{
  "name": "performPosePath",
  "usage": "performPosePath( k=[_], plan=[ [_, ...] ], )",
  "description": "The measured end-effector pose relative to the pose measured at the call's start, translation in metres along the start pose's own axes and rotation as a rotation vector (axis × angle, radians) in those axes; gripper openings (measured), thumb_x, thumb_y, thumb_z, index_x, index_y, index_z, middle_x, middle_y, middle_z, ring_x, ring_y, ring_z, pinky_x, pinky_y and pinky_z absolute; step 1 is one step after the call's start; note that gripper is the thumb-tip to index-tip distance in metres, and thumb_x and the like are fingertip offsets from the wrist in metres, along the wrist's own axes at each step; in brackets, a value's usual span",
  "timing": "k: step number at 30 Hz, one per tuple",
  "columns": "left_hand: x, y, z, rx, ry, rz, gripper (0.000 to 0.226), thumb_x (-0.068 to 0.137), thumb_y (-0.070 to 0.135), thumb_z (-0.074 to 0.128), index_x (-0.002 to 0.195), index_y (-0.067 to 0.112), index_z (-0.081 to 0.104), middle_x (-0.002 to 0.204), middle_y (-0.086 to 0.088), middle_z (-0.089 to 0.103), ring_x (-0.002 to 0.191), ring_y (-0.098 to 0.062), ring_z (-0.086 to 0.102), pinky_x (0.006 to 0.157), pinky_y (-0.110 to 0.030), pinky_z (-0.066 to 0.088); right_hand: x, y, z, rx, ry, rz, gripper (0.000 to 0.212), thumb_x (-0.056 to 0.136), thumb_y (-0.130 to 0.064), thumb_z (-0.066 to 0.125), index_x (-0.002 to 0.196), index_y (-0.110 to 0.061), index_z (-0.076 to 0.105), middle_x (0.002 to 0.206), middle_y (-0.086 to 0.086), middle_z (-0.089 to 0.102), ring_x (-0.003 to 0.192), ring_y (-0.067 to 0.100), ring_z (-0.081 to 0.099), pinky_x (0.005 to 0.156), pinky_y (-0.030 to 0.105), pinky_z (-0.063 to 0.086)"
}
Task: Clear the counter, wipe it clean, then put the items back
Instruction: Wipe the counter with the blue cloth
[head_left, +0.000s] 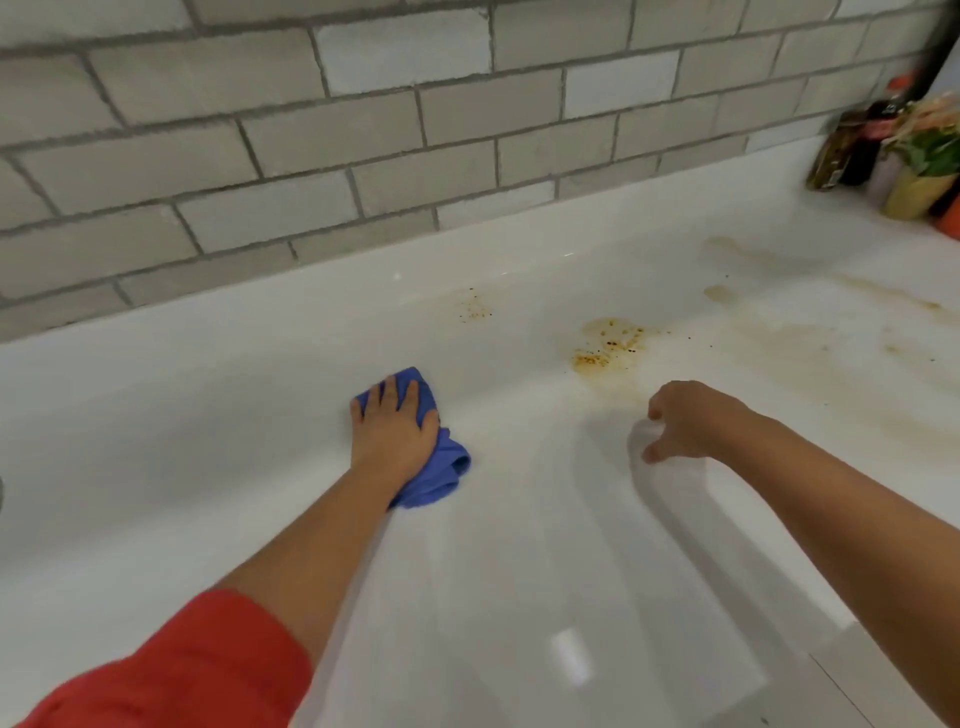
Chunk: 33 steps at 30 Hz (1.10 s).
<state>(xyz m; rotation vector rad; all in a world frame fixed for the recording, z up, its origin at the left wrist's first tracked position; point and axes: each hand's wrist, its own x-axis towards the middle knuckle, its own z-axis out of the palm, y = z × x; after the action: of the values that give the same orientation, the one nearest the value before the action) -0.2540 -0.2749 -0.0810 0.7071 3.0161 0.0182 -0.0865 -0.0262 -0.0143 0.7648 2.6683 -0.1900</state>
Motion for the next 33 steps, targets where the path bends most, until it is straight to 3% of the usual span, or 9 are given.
performPosePath(
  k=[4,9,13,16,18,21,26,28,33],
  plan=[
    [0.025,0.031,-0.001,-0.013,-0.063,-0.103,0.060,0.098,0.043,0.018,0.151,0.016,0.005,0.158,-0.010,0.001,0.145,-0.028,0.003,0.117,-0.046,-0.001,-0.015,0.020,0.005,-0.083,-0.122,0.006,0.076,0.068,-0.051,0.076,0.124,-0.006,0.052,0.122,0.008,0.052,0.107,0.022,0.055,0.080,0.026,0.043],
    [-0.019,0.098,0.007,-0.062,0.009,0.158,0.061,0.097,0.043,0.025,0.150,0.018,0.010,0.158,-0.008,0.005,0.146,-0.025,0.003,0.118,-0.044,-0.003,-0.020,0.015,0.005,-0.153,-0.158,-0.053,0.064,0.068,-0.049,0.077,0.111,-0.007,0.054,0.087,0.001,0.048,0.089,0.021,0.050,0.075,0.027,0.041],
    [-0.097,0.137,0.011,-0.115,0.004,0.390,0.071,0.089,0.058,0.011,0.150,0.023,0.007,0.158,-0.003,-0.004,0.146,-0.021,-0.006,0.113,-0.036,-0.015,-0.016,0.012,0.002,-0.187,-0.149,-0.075,0.080,0.068,-0.046,0.079,0.127,-0.003,0.047,0.122,0.010,0.058,0.112,0.027,0.056,0.095,0.032,0.046],
    [-0.162,0.126,0.016,-0.173,-0.009,0.521,0.079,0.078,0.064,0.004,0.149,0.029,0.010,0.158,0.003,-0.006,0.145,-0.015,-0.011,0.111,-0.032,-0.020,-0.015,0.012,0.002,-0.198,-0.159,-0.088,0.079,0.068,-0.045,0.079,0.127,-0.002,0.048,0.123,0.010,0.058,0.109,0.027,0.057,0.094,0.032,0.045],
    [-0.173,0.098,0.018,-0.176,-0.015,0.476,0.080,0.076,0.066,0.003,0.148,0.033,0.010,0.157,0.007,-0.006,0.142,-0.009,-0.013,0.112,-0.031,-0.017,-0.015,0.014,0.002,-0.185,-0.156,-0.098,0.077,0.069,-0.045,0.078,0.126,-0.002,0.048,0.118,0.009,0.059,0.098,0.024,0.055,0.092,0.032,0.045],
    [-0.139,0.052,0.014,-0.148,0.048,0.275,0.086,0.073,0.067,0.005,0.148,0.027,0.022,0.158,-0.001,0.009,0.146,-0.019,0.006,0.115,-0.043,0.000,-0.018,0.016,0.006,-0.169,-0.134,-0.112,0.075,0.071,-0.047,0.075,0.125,-0.002,0.049,0.102,0.006,0.054,0.092,0.023,0.051,0.092,0.032,0.045],
    [-0.078,0.056,0.010,-0.013,0.016,0.013,0.064,0.097,0.051,0.022,0.150,0.019,0.010,0.158,-0.009,0.004,0.145,-0.026,0.003,0.116,-0.047,-0.001,-0.027,0.025,0.015,-0.078,-0.055,-0.094,0.071,0.074,-0.048,0.073,0.125,-0.004,0.051,0.110,0.009,0.051,0.115,0.027,0.051,0.095,0.031,0.040],
    [-0.082,0.089,0.011,-0.029,0.006,0.054,0.065,0.097,0.051,0.021,0.151,0.017,0.006,0.158,-0.010,0.000,0.146,-0.027,-0.001,0.116,-0.046,-0.006,-0.030,0.028,0.018,-0.046,-0.037,-0.073,0.071,0.076,-0.048,0.072,0.127,-0.004,0.050,0.120,0.010,0.048,0.121,0.027,0.046,0.101,0.032,0.035],
    [-0.146,0.151,0.016,-0.130,-0.005,0.403,0.065,0.095,0.054,0.026,0.150,0.023,0.009,0.159,-0.004,0.000,0.146,-0.022,-0.004,0.114,-0.039,-0.015,-0.034,0.030,0.021,-0.049,-0.029,-0.024,0.084,0.075,-0.053,0.070,0.135,-0.004,0.040,0.137,0.014,0.040,0.128,0.029,0.040,0.106,0.034,0.031]
  ],
)
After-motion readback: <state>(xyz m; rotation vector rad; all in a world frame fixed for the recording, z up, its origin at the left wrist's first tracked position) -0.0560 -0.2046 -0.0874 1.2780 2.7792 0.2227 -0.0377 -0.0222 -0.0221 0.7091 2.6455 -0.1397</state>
